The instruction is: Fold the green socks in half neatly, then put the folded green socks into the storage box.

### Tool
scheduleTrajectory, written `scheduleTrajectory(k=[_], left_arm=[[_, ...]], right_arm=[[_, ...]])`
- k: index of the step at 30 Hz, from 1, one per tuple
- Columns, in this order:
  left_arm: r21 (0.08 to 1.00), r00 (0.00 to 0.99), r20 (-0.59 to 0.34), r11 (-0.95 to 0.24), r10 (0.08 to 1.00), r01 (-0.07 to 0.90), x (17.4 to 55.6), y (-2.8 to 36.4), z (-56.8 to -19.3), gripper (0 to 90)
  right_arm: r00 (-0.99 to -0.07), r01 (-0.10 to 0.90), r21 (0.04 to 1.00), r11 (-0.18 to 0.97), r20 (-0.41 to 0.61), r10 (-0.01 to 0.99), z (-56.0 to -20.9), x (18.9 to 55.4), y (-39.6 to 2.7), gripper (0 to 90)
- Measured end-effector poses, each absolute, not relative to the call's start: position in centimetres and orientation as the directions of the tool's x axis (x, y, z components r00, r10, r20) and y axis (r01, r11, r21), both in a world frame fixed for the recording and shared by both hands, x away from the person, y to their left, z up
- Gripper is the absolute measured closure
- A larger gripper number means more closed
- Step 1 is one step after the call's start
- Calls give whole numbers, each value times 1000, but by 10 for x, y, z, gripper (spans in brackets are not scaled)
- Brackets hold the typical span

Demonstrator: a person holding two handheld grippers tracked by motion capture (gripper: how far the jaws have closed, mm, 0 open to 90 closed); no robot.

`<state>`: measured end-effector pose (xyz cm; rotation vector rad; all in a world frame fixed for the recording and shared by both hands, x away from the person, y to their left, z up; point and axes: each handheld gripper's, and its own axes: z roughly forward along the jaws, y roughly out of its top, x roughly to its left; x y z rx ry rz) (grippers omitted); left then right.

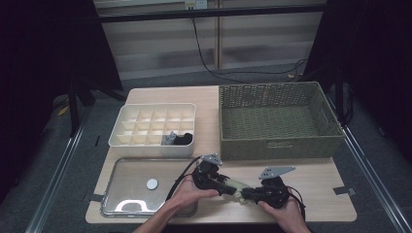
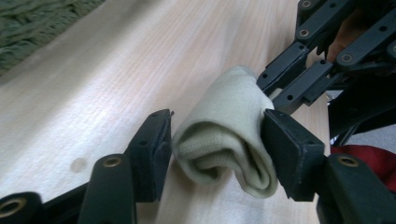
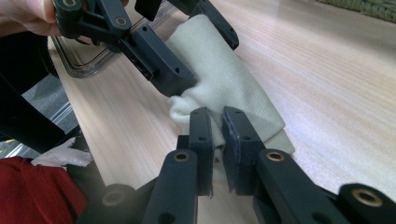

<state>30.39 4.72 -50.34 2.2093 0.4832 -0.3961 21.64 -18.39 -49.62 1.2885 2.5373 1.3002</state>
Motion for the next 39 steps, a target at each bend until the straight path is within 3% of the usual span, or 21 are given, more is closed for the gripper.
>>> scheduleTrajectory(k=[8, 12, 19, 33, 39], left_arm=[[653, 873, -451, -599, 185, 464, 300, 44, -502, 654], [639, 881, -431, -624, 195, 450, 301, 42, -497, 694], [624, 870, -450, -625, 204, 469, 301, 48, -492, 710], [623, 862, -435, -605, 260, 496, 307, 69, -480, 711], [644, 863, -427, -579, 270, 500, 310, 81, -469, 710]], right_arm=[[-668, 654, 685, 321, 324, 670, -497, 215, -184, 826], [-668, 652, 693, 308, 333, 665, -497, 215, -185, 809], [-661, 664, 706, 248, 399, 636, -493, 221, -189, 737], [-664, 632, 741, 225, 369, 650, -488, 223, -198, 531], [-661, 627, 751, 209, 370, 653, -485, 223, -200, 501]])
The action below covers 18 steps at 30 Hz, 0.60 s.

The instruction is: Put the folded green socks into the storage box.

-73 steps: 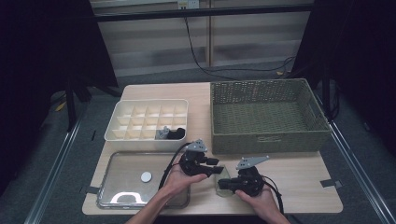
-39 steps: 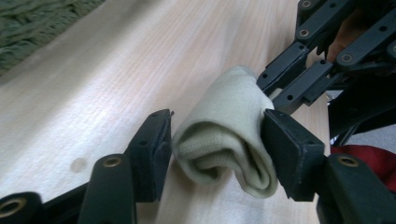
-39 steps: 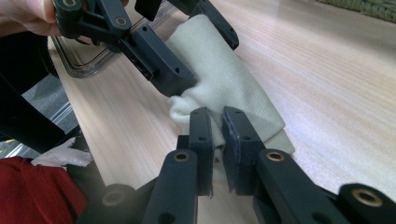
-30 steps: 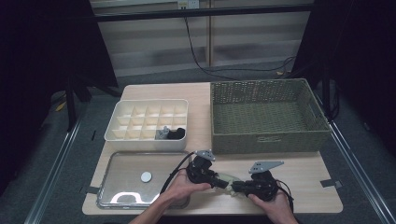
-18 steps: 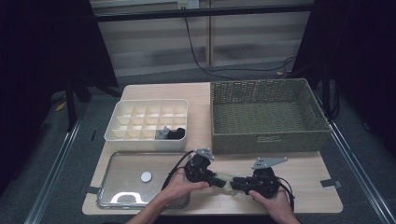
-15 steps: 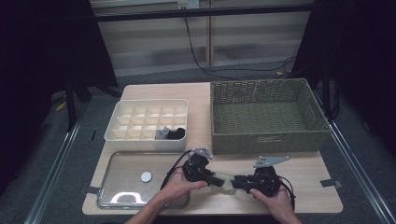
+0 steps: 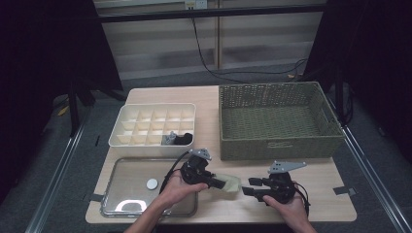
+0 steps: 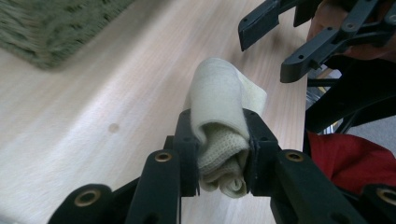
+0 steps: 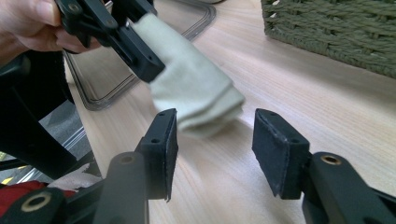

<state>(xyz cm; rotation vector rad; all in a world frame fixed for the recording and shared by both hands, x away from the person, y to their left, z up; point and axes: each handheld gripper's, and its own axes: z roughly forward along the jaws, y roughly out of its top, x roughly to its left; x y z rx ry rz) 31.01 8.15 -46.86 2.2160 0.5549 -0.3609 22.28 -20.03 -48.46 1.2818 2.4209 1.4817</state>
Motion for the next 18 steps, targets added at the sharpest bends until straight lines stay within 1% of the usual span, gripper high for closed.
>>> scheduleTrajectory(k=[9, 11, 15, 18], left_arm=[[669, 864, -423, -548, 274, 501, 313, 99, -458, 710], [673, 869, -405, -552, 283, 493, 315, 107, -450, 710], [685, 870, -396, -537, 293, 493, 318, 117, -445, 710], [683, 876, -381, -549, 295, 482, 320, 123, -440, 710]], right_arm=[[-653, 629, 754, 192, 379, 655, -483, 224, -201, 485], [-653, 630, 753, 191, 380, 656, -484, 225, -201, 475], [-651, 632, 751, 191, 381, 657, -484, 226, -201, 463], [-650, 633, 750, 192, 380, 658, -484, 227, -201, 437]])
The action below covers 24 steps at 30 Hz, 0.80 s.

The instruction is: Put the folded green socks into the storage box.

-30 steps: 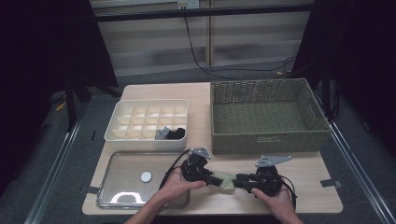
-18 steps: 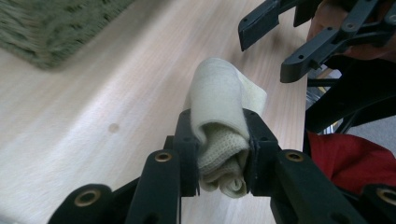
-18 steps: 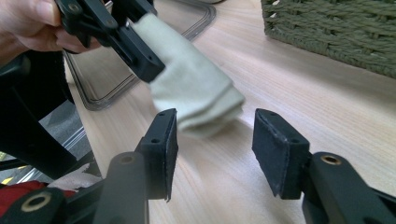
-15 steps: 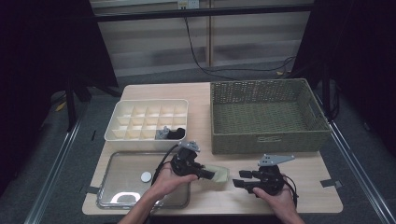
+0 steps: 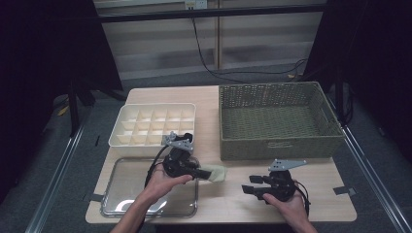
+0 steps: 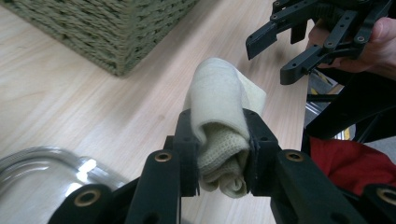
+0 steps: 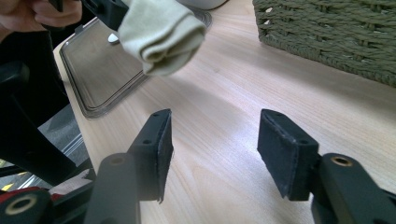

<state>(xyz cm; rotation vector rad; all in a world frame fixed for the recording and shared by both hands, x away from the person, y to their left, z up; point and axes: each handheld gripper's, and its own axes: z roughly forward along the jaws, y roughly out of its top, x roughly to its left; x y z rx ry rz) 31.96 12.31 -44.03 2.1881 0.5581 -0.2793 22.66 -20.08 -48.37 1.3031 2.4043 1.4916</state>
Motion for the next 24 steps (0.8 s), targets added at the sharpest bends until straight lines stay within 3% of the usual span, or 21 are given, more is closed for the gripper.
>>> scheduleTrajectory(k=[24], left_arm=[[711, 875, -339, -515, 347, 480, 332, 165, -411, 707]], right_arm=[[-643, 627, 756, 185, 370, 670, -481, 227, -203, 330]])
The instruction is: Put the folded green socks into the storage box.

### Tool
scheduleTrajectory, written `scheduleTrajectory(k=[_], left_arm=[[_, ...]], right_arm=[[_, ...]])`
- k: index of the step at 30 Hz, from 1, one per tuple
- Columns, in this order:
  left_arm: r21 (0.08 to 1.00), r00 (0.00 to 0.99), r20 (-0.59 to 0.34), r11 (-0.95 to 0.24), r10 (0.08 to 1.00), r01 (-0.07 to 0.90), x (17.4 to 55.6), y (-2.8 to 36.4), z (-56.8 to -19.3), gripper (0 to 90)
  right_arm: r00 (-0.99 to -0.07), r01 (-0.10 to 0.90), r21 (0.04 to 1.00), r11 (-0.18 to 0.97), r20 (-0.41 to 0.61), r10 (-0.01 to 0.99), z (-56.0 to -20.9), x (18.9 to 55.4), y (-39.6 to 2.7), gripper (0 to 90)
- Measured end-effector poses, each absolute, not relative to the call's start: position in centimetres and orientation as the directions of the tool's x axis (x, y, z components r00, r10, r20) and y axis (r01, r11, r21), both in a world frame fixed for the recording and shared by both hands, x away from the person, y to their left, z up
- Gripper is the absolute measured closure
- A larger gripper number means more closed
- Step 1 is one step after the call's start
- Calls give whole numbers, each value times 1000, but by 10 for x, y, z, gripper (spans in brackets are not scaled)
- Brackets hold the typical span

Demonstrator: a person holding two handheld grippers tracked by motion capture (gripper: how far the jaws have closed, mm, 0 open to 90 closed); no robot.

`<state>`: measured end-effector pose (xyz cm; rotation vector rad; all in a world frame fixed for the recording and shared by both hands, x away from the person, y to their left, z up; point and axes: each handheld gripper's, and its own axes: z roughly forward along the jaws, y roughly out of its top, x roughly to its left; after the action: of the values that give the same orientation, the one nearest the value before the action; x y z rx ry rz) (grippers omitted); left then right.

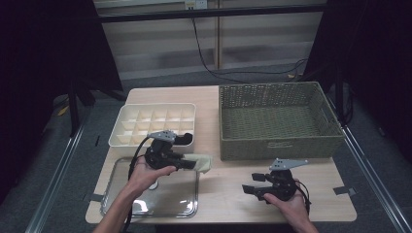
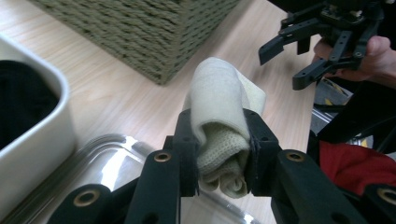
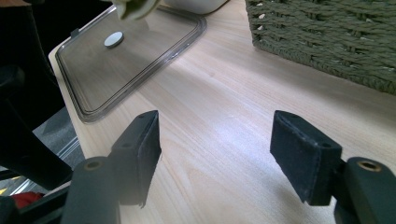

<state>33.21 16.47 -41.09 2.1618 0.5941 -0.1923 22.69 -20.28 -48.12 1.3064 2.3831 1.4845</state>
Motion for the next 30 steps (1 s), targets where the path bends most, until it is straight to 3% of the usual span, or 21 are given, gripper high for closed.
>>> scheduleTrajectory(k=[30], left_arm=[[735, 839, -242, -473, 487, 487, 356, 235, -370, 710]], right_arm=[[-649, 631, 749, 205, 363, 669, -483, 230, -199, 332]])
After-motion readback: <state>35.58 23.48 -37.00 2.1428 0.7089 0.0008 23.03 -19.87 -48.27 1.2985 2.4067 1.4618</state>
